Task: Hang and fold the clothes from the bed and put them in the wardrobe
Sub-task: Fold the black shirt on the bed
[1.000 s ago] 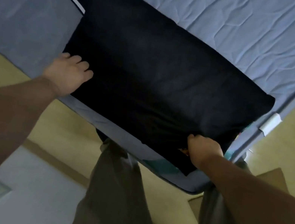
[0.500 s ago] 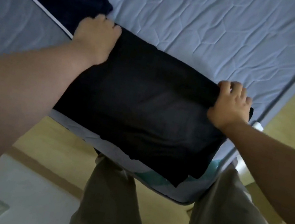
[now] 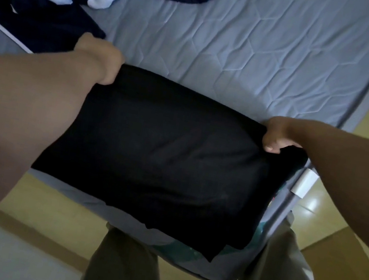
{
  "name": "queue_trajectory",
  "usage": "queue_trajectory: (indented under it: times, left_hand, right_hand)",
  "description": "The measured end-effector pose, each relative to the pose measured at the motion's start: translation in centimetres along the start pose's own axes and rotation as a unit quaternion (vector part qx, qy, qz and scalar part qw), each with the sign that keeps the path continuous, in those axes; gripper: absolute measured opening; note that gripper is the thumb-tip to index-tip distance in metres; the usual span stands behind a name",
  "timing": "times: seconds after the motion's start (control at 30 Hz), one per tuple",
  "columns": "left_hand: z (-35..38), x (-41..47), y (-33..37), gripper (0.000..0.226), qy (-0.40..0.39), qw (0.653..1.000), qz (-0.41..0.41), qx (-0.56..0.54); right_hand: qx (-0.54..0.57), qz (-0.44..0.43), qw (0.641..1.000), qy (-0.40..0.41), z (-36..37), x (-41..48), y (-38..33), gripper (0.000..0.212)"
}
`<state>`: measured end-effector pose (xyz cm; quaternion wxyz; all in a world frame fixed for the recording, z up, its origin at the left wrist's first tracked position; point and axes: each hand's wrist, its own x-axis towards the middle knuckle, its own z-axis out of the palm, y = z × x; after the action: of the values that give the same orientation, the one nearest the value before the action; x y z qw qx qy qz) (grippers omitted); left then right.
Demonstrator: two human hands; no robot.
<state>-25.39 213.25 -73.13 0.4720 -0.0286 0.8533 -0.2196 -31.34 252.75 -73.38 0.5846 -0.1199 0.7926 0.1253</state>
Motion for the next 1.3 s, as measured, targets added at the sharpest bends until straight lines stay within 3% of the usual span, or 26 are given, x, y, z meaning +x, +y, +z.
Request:
queue_trajectory:
  times: [0.07, 0.17, 0.3, 0.4, 0.47, 0.57, 0.67, 0.73, 0.87, 1.03, 1.17, 1.3]
  left_hand:
    - [-0.9, 0.5, -0.9, 0.036, 0.043, 0.999, -0.030, -0.002]
    - [-2.4, 1.4, -1.7, 0.028, 0.100, 0.993, -0.066, -0.023]
    - [-3.0, 1.7, -1.5, 0.047, 0.117, 0.985, -0.089, -0.093]
    - [-1.8, 0.2, -0.7, 0.058, 0.218, 0.958, -0.079, -0.170]
    - [-0.8, -1.4, 1.0, 0.055, 0.308, 0.928, -0.039, -0.205]
    - [1.9, -4.4, 4.9, 0.054, 0.353, 0.899, -0.004, -0.261]
    - [5.8, -6.7, 8.4, 0.059, 0.307, 0.875, -0.118, -0.355]
    - [8.8, -7.6, 9.8, 0.066, 0.221, 0.844, -0.244, -0.423]
    - [13.7, -7.7, 9.7, 0.077, 0.097, 0.742, -0.414, -0.518]
    - [17.4, -5.8, 4.7, 0.081, 0.092, 0.661, -0.470, -0.578]
    - [20.3, -6.2, 1.1, 0.081, 0.024, 0.639, -0.384, -0.666]
    - [21.7, -9.0, 0.1, 0.074, 0.063, 0.622, -0.334, -0.706]
  right_hand:
    - [-0.036, 0.001, 0.995, 0.088, -2.1, 0.3, 0.5, 0.024]
    - [-0.027, 0.013, 0.978, 0.208, -5.1, 1.4, 1.6, 0.036]
    - [0.009, 0.049, 0.976, 0.214, -4.7, 1.9, 3.0, 0.044]
    - [0.146, 0.067, 0.956, 0.245, -2.6, 2.0, 4.4, 0.051]
    - [0.215, 0.093, 0.924, 0.302, -0.4, 1.6, 4.9, 0.057]
    - [0.359, 0.138, 0.852, 0.355, 3.6, 0.7, 4.0, 0.063]
    - [0.536, 0.182, 0.760, 0.318, 7.2, 0.4, 2.2, 0.060]
    - [0.572, 0.202, 0.737, 0.298, 9.5, 0.5, 0.8, 0.059]
    - [0.577, 0.253, 0.727, 0.274, 13.5, 0.6, -1.8, 0.073]
    - [0.555, 0.274, 0.740, 0.264, 17.1, 0.5, -2.1, 0.097]
    - [0.549, 0.269, 0.752, 0.247, 17.7, 0.2, -1.5, 0.093]
    - [0.475, 0.231, 0.801, 0.281, 16.0, -0.6, -1.2, 0.085]
